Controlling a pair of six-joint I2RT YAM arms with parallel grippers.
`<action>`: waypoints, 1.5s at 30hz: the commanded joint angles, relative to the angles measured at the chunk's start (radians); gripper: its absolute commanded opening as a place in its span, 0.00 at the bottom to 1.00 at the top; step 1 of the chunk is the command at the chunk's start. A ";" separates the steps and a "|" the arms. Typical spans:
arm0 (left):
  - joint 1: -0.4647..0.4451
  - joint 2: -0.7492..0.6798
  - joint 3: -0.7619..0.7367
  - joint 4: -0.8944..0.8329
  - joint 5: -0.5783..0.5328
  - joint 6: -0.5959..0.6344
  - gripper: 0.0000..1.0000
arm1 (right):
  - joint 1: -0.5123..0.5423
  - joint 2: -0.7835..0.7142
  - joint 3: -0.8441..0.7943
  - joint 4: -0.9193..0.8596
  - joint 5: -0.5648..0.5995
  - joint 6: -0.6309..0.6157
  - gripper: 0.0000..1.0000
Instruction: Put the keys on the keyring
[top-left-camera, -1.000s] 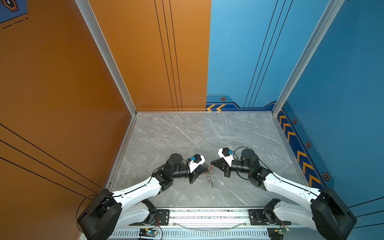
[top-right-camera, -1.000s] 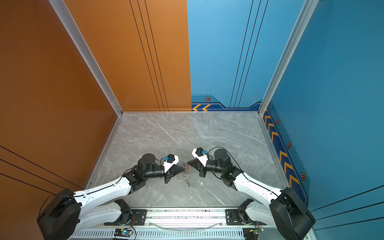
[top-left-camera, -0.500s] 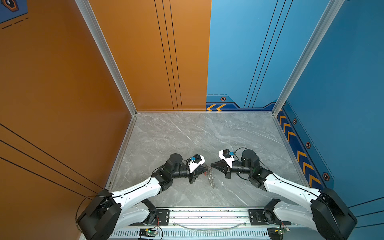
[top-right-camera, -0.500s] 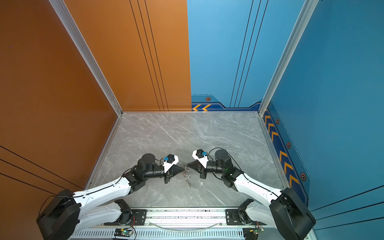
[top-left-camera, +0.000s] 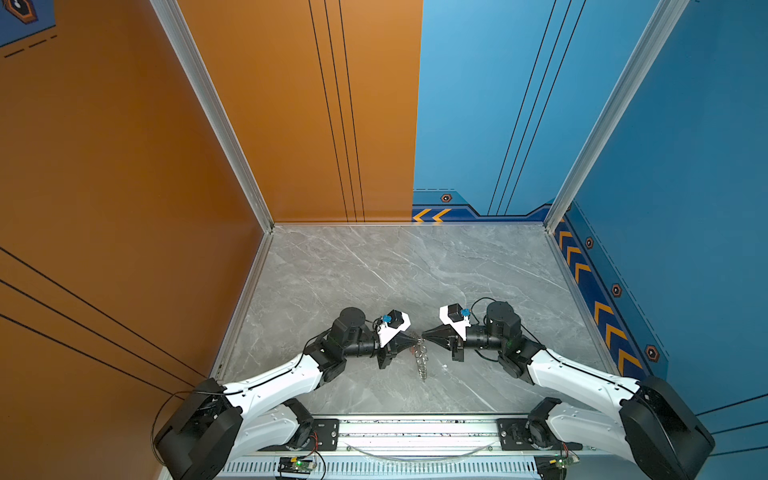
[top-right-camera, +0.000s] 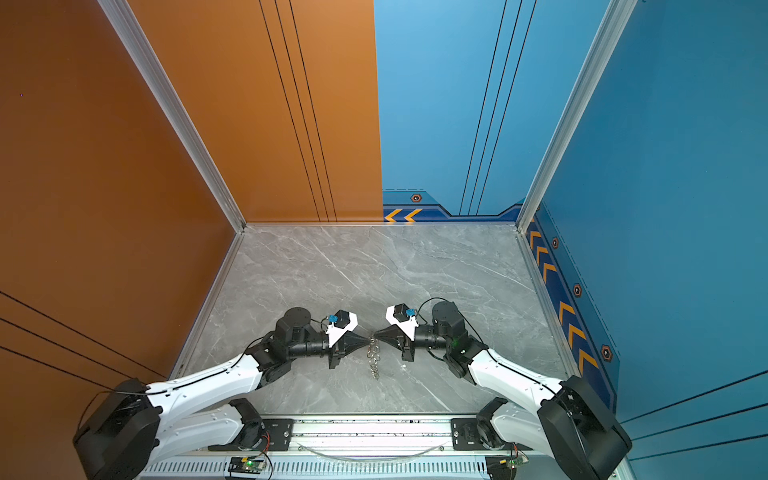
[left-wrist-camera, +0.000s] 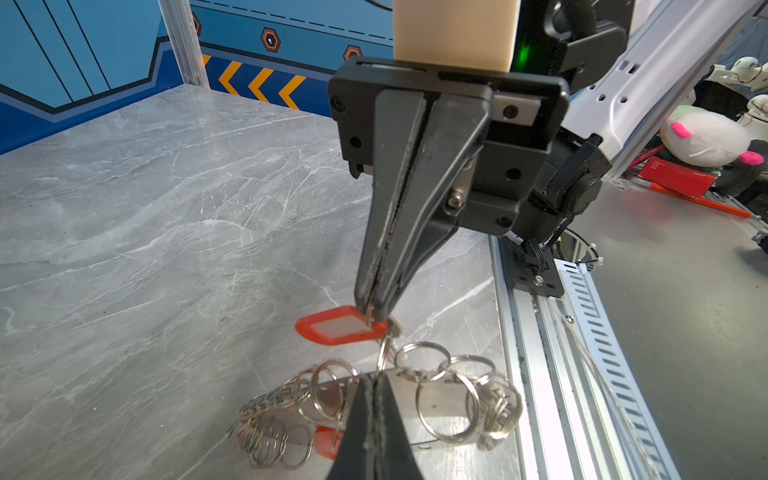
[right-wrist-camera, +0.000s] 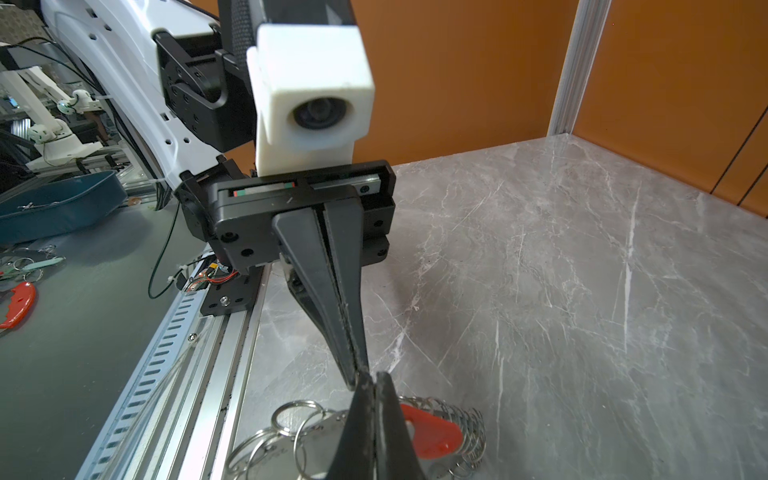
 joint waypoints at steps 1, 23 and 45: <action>-0.001 0.004 0.005 0.007 0.034 0.006 0.00 | -0.001 0.015 -0.022 0.106 -0.057 0.003 0.00; 0.008 0.029 0.017 0.007 0.083 -0.002 0.00 | -0.016 0.062 -0.059 0.224 -0.100 -0.045 0.00; 0.008 0.036 0.021 0.007 0.101 -0.009 0.00 | -0.033 0.058 -0.073 0.239 -0.154 -0.074 0.00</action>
